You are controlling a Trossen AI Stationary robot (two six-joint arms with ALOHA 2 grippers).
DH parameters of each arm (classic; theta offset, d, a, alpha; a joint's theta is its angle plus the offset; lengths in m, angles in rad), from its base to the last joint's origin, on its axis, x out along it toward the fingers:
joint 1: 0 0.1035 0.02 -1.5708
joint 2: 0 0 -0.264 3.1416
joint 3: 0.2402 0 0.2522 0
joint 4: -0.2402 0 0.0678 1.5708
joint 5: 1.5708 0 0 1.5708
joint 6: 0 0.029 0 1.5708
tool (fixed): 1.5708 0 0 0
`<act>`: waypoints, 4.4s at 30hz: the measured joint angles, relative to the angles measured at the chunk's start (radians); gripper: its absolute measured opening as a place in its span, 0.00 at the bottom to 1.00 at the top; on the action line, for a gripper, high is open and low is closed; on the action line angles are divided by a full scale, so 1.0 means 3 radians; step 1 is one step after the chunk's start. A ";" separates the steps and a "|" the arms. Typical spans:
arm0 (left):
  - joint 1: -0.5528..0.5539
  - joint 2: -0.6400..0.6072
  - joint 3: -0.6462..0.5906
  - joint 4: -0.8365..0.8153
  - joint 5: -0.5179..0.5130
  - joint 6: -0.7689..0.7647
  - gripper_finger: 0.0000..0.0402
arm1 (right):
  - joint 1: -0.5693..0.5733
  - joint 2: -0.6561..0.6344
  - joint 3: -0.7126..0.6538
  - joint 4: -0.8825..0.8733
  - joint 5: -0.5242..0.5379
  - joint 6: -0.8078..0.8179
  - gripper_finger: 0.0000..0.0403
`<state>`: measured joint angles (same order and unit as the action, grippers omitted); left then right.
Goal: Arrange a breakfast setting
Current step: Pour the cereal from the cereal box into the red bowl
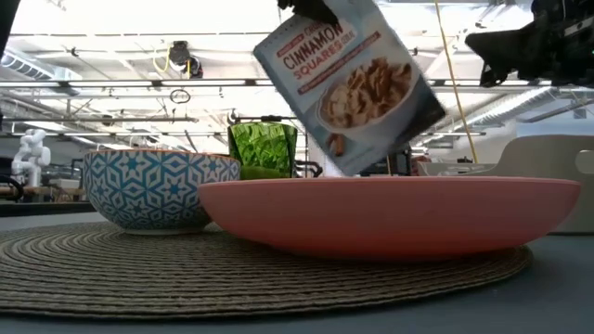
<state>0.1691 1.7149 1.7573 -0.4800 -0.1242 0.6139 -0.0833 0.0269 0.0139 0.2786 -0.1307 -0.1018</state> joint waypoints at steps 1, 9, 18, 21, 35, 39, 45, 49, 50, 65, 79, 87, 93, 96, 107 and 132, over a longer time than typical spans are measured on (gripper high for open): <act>0.0004 -0.0021 0.0000 0.0012 0.0001 -0.0024 0.00 | 0.0001 0.0000 0.0000 0.0077 0.0017 0.0063 0.00; 0.0010 -0.0166 0.0000 0.0157 -0.0026 -0.0082 0.00 | 0.0001 -0.0001 0.0024 0.0645 0.0440 0.0572 0.19; 0.0018 -0.0356 0.0000 0.0238 -0.0029 -0.0142 0.00 | 0.0001 0.0001 0.0144 0.0626 0.1102 0.0559 0.55; 0.0018 -0.0432 0.0000 0.0246 -0.0028 -0.0160 0.00 | 0.0001 0.0001 0.0151 0.0629 0.1382 0.0561 0.62; -0.0157 -0.0666 0.0001 0.0292 -0.0031 -0.0184 0.00 | 0.0000 0.0074 0.0164 0.0375 0.1416 0.0563 0.70; -0.0233 -0.0707 0.0000 0.0303 -0.0029 -0.0184 0.00 | 0.0001 0.0218 0.0167 0.0377 0.1410 0.0564 0.70; -0.0333 -0.0700 0.0001 0.0350 -0.0028 -0.0221 0.00 | 0.0001 0.0555 0.0168 0.0627 0.1393 0.0562 0.70; -0.0380 -0.0704 0.0001 0.0436 -0.0026 -0.0237 0.00 | 0.0001 0.0825 0.0169 0.0973 0.1392 0.0564 0.70; -0.0391 -0.0704 0.0001 0.0436 -0.0026 -0.0239 0.00 | 0.0000 0.0891 0.0169 0.1035 0.1392 0.0564 0.70; -0.0421 -0.0702 0.0001 0.0472 -0.0025 -0.0231 0.00 | 0.0000 0.1190 0.0172 0.1386 0.1387 0.0784 0.70; -0.0419 -0.0702 0.0001 0.0471 0.0087 -0.0345 0.00 | 0.0000 0.1217 0.0172 0.1382 0.1379 0.0842 0.91; -0.0421 -0.0702 0.0001 0.0472 0.0162 -0.0508 0.00 | 0.0001 0.1364 0.0173 0.1546 0.0798 0.0560 0.92; -0.0419 -0.0702 0.0001 0.0472 0.0162 -0.0583 0.00 | 0.0001 0.1527 0.0173 0.1876 0.0775 0.0473 0.92; -0.0419 -0.0702 0.0001 0.0472 0.0160 -0.0584 0.00 | 0.0001 0.1631 0.0173 0.2050 0.0775 0.0453 0.92; -0.0421 -0.0700 0.0001 0.0472 0.0160 -0.0595 0.00 | 0.0001 0.2166 0.0173 0.2684 0.0773 0.0353 0.92; -0.0421 -0.0704 0.0003 0.0746 0.0375 -0.0573 0.00 | -0.0001 0.3095 0.0564 0.3196 0.0798 -0.0132 0.92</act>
<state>0.0428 1.5036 1.7580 -0.2562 -0.0116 0.4419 -0.0837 0.9554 0.1831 1.2375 0.1087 -0.1413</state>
